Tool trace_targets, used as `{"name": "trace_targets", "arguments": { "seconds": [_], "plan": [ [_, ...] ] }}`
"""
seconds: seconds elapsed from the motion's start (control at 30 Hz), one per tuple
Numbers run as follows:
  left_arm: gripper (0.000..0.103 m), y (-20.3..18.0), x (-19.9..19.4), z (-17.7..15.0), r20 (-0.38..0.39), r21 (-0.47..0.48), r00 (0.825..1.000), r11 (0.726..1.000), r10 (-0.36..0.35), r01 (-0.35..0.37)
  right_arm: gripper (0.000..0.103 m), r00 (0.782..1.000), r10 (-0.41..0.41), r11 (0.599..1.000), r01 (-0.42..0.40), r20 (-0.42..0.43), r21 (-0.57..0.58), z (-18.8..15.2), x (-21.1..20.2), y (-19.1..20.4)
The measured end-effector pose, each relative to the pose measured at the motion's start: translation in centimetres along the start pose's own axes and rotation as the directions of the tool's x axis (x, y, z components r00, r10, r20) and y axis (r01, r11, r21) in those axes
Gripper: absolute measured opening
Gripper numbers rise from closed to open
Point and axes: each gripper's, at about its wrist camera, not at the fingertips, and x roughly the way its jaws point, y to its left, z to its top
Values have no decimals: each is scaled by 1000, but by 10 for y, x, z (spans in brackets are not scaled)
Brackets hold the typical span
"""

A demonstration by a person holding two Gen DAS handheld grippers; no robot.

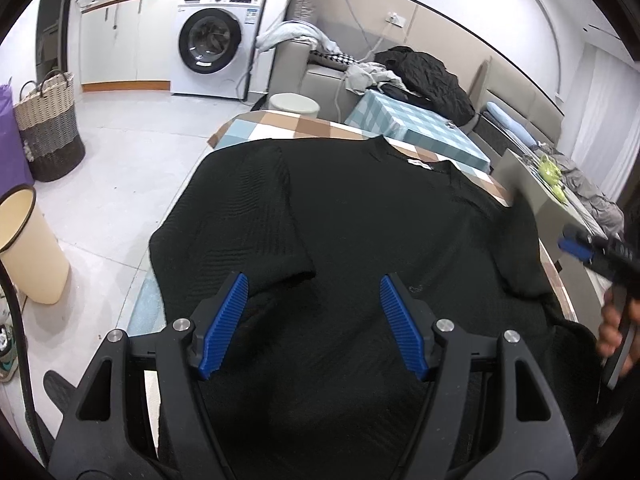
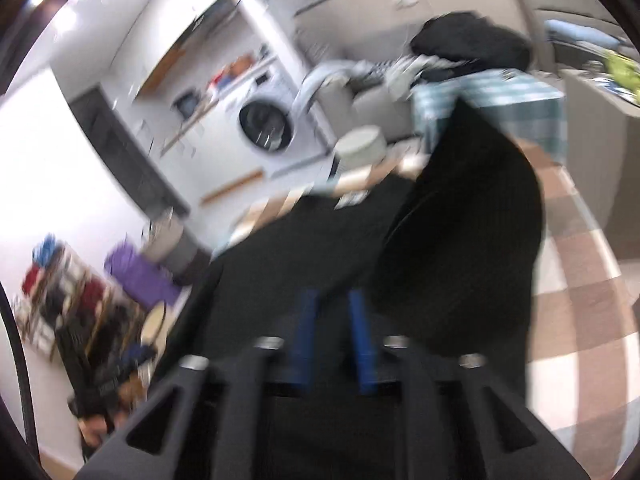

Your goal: Fold small clothes

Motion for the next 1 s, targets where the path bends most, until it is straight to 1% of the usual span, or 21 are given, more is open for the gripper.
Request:
{"name": "trace_targets", "arguments": {
  "seconds": [0.07,0.13,0.23,0.3,0.37,0.43,0.47,0.5,0.53,0.6,0.63,0.7,0.73,0.77,0.83,0.87,0.9,0.93,1.0],
  "plan": [
    [67,6,0,1,-5,-23,1000,1000,-1,1,58,998,-59,998,59,-8,17,-7,1,-5],
    [67,12,2,3,-7,-53,1000,999,-1,1,58,988,-147,985,151,-52,85,-17,6,-25],
    [67,26,6,6,-24,-108,999,994,24,-26,58,970,-211,956,231,-124,182,-32,15,-57],
    [67,39,6,4,-39,-165,999,985,34,-40,58,957,-242,939,272,-157,210,-38,18,-71],
    [67,53,6,2,-48,-224,998,974,29,-39,58,965,-226,941,252,-134,227,-38,11,-71],
    [67,68,5,-2,-54,-282,998,959,12,-26,58,967,-223,945,245,-121,218,-37,3,-67],
    [65,75,5,-4,-61,-311,998,950,2,-21,58,970,-217,948,236,-111,214,-36,8,-60],
    [61,83,5,-7,-73,-337,997,941,-8,-17,58,973,-206,952,224,-103,211,-34,7,-55],
    [60,89,5,-9,-77,-358,997,933,-14,-15,58,976,-196,955,213,-99,206,-36,2,-51],
    [59,105,5,-16,-85,-402,996,915,7,-41,58,977,-192,959,206,-87,194,-40,-5,-43],
    [54,111,9,-17,-97,-419,995,907,1,-42,59,978,-193,961,206,-84,184,-41,-8,-40],
    [49,123,19,-21,-133,-465,990,885,-55,-13,60,979,-190,963,202,-79,181,-44,-12,-38],
    [49,126,23,-23,-144,-486,985,874,-98,16,60,979,-185,963,197,-80,183,-47,-13,-37],
    [49,128,25,-25,-141,-503,982,863,-128,40,61,980,-181,963,194,-85,185,-49,-13,-36],
    [49,129,30,-30,-119,-550,972,829,-203,106,61,980,-179,962,193,-91,191,-52,-14,-37],
    [49,131,33,-32,-113,-571,968,812,-226,123,61,980,-178,962,193,-91,192,-53,-13,-37],
    [51,133,37,-34,-104,-589,965,797,-241,135,61,980,-174,963,189,-91,192,-53,-12,-37],
    [57,136,42,-35,-92,-611,963,778,-252,145,61,981,-171,964,186,-93,192,-54,-13,-36],
    [59,142,52,-38,-78,-650,955,741,-287,169,61,981,-163,965,180,-100,191,-54,-8,-37]
  ]
}}
